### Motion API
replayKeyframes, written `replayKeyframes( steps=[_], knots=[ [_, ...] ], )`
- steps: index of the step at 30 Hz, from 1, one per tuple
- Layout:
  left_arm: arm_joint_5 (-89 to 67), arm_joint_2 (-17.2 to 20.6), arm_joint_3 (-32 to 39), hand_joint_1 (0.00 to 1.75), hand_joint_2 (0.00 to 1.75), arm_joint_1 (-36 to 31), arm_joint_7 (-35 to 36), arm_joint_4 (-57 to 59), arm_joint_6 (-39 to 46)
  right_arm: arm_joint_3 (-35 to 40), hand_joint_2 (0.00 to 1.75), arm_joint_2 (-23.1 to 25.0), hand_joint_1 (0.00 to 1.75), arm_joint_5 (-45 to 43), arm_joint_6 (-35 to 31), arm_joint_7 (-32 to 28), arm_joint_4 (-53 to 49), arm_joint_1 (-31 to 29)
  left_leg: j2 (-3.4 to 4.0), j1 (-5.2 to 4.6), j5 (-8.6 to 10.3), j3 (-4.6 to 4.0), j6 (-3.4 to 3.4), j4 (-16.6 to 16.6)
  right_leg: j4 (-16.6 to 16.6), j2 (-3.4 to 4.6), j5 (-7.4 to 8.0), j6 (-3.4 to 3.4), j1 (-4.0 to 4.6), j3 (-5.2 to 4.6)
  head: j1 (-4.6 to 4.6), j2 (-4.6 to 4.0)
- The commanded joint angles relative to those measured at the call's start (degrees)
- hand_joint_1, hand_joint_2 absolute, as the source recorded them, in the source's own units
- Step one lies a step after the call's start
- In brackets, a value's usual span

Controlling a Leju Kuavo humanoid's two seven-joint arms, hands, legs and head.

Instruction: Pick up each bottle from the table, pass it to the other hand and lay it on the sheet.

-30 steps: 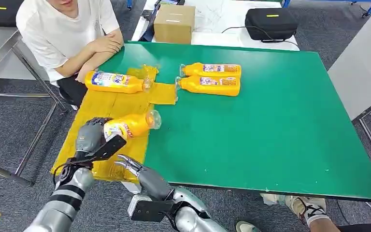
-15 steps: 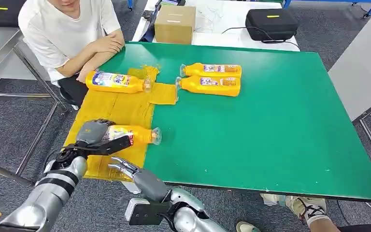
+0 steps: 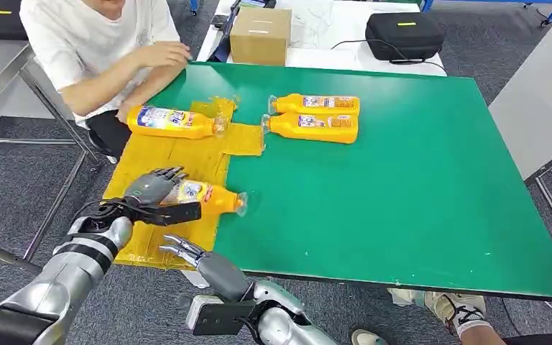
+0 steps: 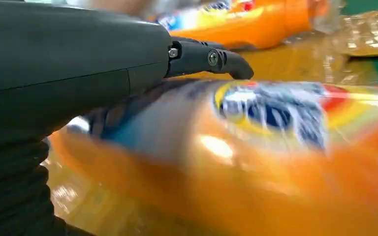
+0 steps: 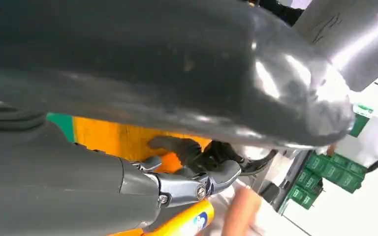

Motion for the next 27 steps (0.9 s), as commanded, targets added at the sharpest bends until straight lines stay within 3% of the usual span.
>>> replayKeyframes(
  steps=[1, 7, 22, 27],
  knots=[
    [11.09, -0.5, 2.36, 0.0, 1.75, -3.95, -4.53, 2.06, -6.19, 1.57, 0.0, -0.81, 0.0, -0.82, -0.12, -1.25, 5.12, -3.45, -0.02, 0.12, -0.06, 0.05, -0.08, 0.08, 0.01, -0.02, -0.04, -0.1, 0.12, 0.11, 0.0, 0.0],
    [29.08, -1.81, 11.01, 0.0, 1.75, -2.03, -6.03, -2.32, -13.17, 1.85, 0.0, -0.04, 0.0, -1.44, -1.2, -2.59, 7.75, -4.7, 0.01, 0.07, -0.01, 0.01, -0.05, 0.01, 0.0, 0.0, 0.0, -0.06, 0.07, 0.03, 0.0, 0.0],
    [29.42, -1.99, 10.59, 0.0, 1.75, -1.42, -5.7, -3.04, -12.88, 1.89, 0.0, -0.03, 0.0, -1.46, -1.2, -2.61, 7.77, -4.73, -0.03, 0.11, -0.08, 0.12, -0.08, 0.04, 0.0, -0.03, -0.07, -0.1, 0.11, 0.18, 0.0, 0.0],
    [41.96, -6.01, 16.22, 0.0, 1.75, 2.83, -2.5, -8.29, -11.33, 1.83, 0.0, -0.01, 0.0, -1.27, -2.84, -2.38, 7.63, -4.21, -0.02, 0.06, -0.05, 0.12, -0.06, -0.03, -0.04, -0.02, -0.05, -0.08, 0.06, 0.15, -0.02, 0.0]
  ],
)
